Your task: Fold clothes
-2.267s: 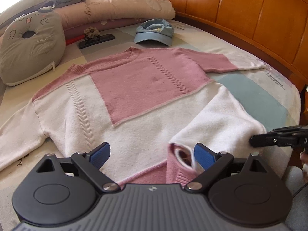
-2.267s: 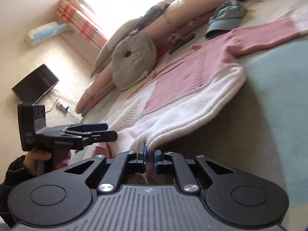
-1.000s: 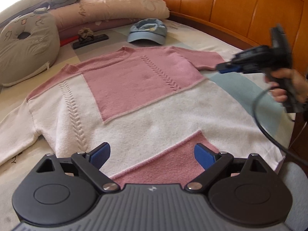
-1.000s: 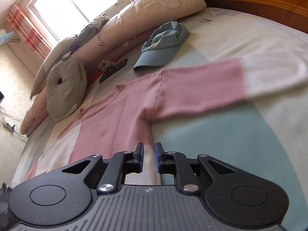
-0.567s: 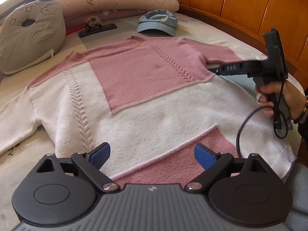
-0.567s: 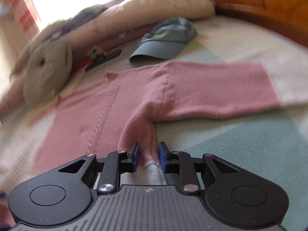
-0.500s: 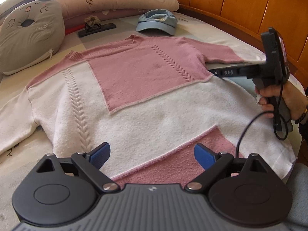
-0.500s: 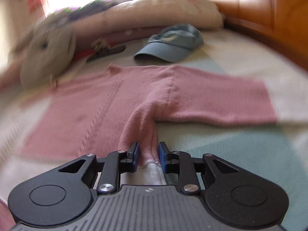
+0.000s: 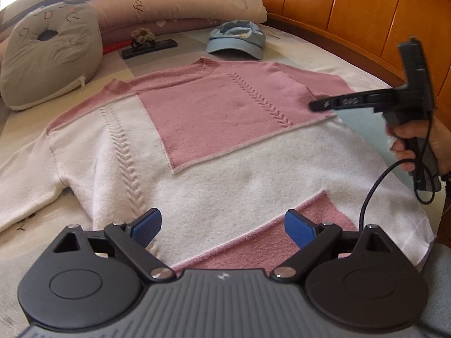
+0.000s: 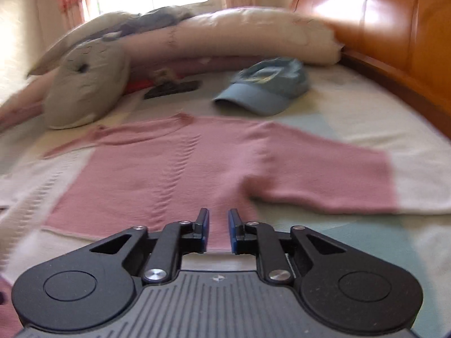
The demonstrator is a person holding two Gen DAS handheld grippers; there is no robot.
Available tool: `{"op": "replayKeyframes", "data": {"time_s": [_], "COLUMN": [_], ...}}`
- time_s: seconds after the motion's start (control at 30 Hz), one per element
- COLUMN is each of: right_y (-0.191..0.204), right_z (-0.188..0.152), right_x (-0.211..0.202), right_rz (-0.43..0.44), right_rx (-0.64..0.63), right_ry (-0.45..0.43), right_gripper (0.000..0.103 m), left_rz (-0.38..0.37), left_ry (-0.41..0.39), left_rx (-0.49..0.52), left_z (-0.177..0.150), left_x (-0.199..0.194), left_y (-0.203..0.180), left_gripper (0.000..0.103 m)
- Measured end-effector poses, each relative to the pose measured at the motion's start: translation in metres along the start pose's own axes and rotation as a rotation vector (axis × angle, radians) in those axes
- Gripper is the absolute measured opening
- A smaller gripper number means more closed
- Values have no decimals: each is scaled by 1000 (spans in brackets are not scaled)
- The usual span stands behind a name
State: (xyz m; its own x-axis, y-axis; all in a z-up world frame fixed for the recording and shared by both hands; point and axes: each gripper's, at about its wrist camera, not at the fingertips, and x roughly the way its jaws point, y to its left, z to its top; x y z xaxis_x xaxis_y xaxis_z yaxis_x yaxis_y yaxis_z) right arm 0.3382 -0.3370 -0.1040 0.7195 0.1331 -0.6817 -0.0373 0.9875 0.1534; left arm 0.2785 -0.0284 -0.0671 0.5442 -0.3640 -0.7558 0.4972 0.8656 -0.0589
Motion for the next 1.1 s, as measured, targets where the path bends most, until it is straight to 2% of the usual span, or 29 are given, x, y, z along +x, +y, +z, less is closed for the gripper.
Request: {"op": "replayKeyframes", "data": {"time_s": [0.13,0.3,0.37,0.43,0.53,0.57,0.67,0.77,0.9,1.07,1.1], "right_y": [-12,-23,-13,0,24,29,34,28,28,67,77], "right_z": [-14,-42,-49,-55,-67,-73,-97,-112,-117,-122,-125], "right_x": [-6,-49,-68,-87,-100,-99,-98,-113,-139,-158,-159], "right_rz": [71,99,100,98,138,141,91,45,43,125,138], "right_rx": [40,14,-19,-52,-92,-94,-140,-161,-163,-280,-323], "right_ry": [-2,78,84,68,57,70,90,113,117,70,63], "right_gripper": [23,23,31,55,56,56,57,65,67,75,79], "left_rz": [19,31,22,9,-37,-34,-11,10,14,44,48], "left_ry": [78,121,111,91,65,85,124,161,137,101,96], "left_rx": [-14,39,37,24,38,36,52,68,23,14,14], "left_z": [-18,-43,-39,-32,-26,-27,-47,-67,-70,-71,-74], "left_x": [8,-3,-9,-14,-16,-13,-16,-19,-44,-71,-75], "left_y": [7,4,1,-3,-17,-21,-24,-27,-17,-16,-16], "left_gripper": [94,96,96,96,96,96,96,97,97,97,97]}}
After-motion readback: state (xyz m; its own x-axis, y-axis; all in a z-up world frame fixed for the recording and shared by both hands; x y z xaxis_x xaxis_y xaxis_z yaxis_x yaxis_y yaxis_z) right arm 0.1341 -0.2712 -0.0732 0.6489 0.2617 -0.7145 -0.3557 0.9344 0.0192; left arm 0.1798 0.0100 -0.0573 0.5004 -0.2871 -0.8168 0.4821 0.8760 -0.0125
